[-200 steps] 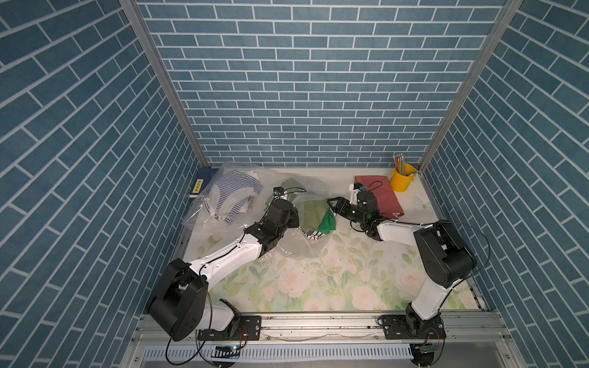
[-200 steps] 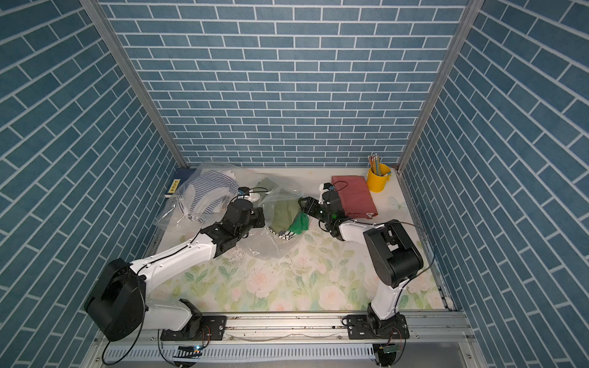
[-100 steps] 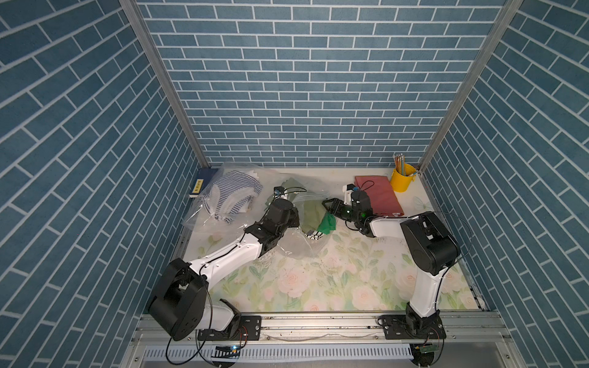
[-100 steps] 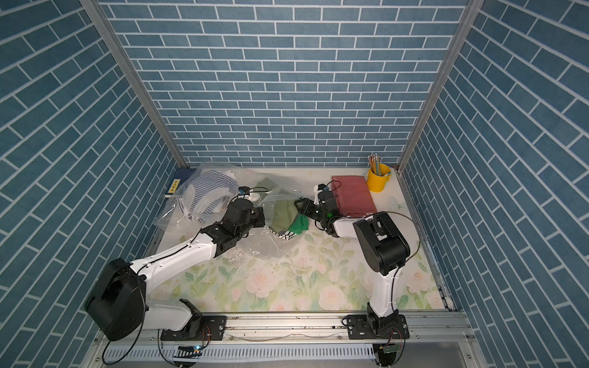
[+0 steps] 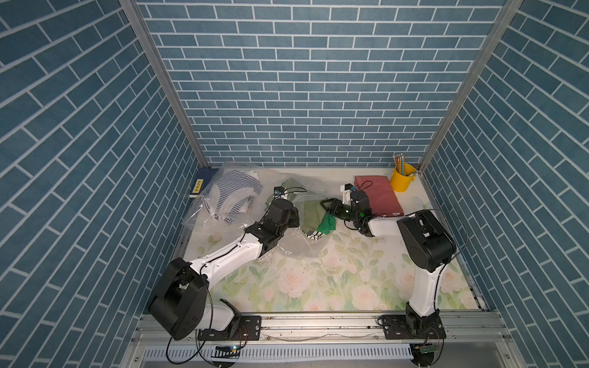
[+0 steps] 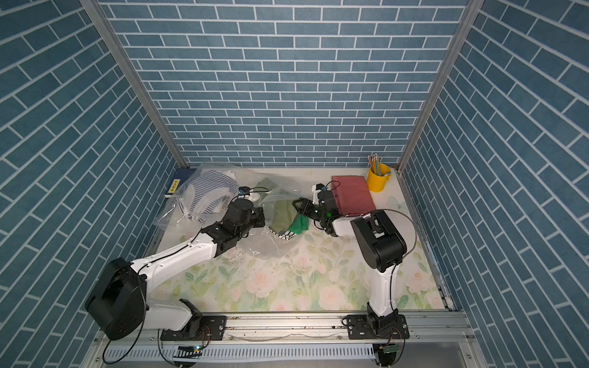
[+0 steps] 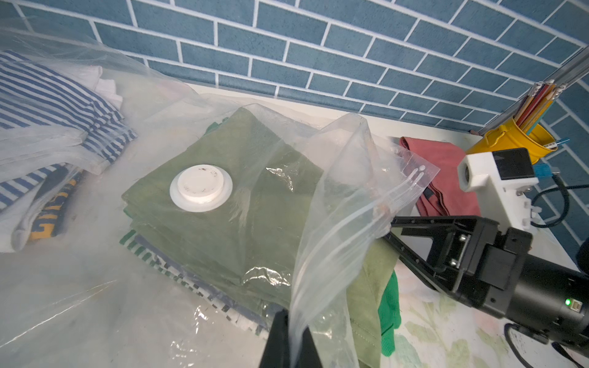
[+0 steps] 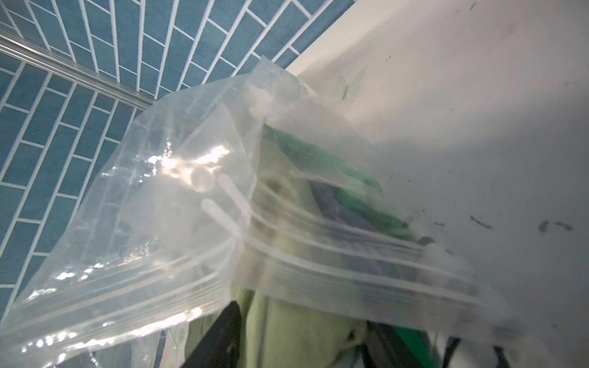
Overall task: Take the tank top out of the vacuum bag
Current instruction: Take out the tank top from the vacuum bag.
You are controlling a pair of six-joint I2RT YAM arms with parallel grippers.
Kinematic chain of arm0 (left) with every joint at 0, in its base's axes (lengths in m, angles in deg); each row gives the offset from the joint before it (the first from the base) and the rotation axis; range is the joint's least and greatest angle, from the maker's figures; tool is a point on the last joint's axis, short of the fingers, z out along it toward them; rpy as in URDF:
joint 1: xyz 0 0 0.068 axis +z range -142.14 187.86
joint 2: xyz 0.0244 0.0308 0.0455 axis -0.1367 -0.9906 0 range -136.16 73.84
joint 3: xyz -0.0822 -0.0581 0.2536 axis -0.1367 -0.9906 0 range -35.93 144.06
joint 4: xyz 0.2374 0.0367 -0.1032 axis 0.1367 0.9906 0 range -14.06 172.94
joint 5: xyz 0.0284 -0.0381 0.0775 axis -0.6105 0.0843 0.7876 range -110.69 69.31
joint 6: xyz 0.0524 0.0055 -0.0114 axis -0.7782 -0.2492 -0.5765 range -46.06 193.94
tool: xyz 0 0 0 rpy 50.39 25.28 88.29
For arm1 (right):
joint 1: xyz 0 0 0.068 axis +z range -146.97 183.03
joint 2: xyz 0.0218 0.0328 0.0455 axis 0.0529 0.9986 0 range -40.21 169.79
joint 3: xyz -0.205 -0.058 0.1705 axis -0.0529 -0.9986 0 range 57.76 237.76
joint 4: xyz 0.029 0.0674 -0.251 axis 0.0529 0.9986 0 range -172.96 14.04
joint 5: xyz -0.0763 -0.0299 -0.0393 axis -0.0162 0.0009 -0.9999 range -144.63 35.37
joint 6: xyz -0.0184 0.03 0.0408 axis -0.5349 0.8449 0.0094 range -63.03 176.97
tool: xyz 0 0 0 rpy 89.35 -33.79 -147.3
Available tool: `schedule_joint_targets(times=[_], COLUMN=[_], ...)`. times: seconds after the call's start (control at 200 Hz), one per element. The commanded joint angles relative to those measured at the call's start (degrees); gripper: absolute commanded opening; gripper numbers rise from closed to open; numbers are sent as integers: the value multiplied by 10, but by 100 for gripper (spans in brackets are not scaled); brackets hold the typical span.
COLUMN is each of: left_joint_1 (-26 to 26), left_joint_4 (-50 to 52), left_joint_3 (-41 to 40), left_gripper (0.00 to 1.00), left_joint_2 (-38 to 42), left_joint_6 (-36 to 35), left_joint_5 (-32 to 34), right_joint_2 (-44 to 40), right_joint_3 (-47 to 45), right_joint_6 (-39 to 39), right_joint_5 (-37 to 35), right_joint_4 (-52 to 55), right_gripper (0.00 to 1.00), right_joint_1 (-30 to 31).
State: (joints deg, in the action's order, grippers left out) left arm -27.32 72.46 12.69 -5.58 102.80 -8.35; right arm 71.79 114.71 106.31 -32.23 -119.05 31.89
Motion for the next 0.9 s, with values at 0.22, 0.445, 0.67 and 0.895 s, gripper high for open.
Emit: schedule_joint_targets(times=[0.22, 0.445, 0.67, 0.895], left_joint_1=[-1, -1, -1, -1], left_joint_4=[16, 15, 16, 19], left_joint_3=[13, 9, 6, -4], left_gripper=[0, 0, 0, 0], left_joint_2=[-6, -6, 0, 12], left_joint_6=[-7, -5, -4, -5], left_joint_5=[3, 4, 7, 16], right_joint_2=[-51, -56, -15, 12], right_joint_3=[-25, -39, -13, -6], right_joint_6=[6, 10, 26, 23], right_joint_5=[2, 17, 51, 31], right_joint_4=[-14, -32, -57, -47], right_gripper=[59, 60, 59, 60], right_joint_1=[10, 12, 11, 11])
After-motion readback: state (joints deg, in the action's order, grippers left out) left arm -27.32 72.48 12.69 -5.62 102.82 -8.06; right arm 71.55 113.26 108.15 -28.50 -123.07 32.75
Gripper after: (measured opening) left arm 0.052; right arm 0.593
